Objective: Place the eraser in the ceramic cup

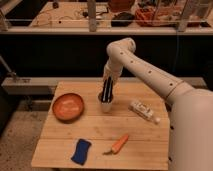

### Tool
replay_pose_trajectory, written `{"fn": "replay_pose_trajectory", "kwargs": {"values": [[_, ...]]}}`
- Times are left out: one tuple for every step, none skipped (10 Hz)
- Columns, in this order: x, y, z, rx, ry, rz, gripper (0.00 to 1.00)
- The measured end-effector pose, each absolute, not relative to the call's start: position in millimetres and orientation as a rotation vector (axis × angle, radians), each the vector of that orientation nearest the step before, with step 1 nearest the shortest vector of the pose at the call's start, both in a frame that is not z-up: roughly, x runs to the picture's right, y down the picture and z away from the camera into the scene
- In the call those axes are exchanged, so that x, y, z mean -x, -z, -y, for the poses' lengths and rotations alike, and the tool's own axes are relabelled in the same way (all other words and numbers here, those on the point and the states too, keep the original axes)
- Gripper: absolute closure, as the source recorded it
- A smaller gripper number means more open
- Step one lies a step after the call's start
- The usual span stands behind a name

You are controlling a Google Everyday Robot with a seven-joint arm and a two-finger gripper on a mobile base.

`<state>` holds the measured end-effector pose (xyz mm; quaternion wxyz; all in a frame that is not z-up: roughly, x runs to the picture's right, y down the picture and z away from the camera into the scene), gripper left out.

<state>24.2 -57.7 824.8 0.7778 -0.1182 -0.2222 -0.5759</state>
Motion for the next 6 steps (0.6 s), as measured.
{"fn": "replay_pose_trajectory", "kwargs": {"values": [[-24.3, -824.3, 58.2, 0.254, 1.250, 0.480, 0.77], [-24.5, -824.2, 58.2, 0.253, 1.253, 0.481, 0.77], [-24.2, -823.9, 58.5, 0.252, 1.256, 0.481, 0.77], [-24.5, -824.0, 58.3, 0.251, 1.258, 0.481, 0.77], [-24.2, -824.0, 58.1, 0.250, 1.261, 0.482, 0.77], [-23.8, -823.3, 58.7, 0.247, 1.265, 0.482, 0.77]]}}
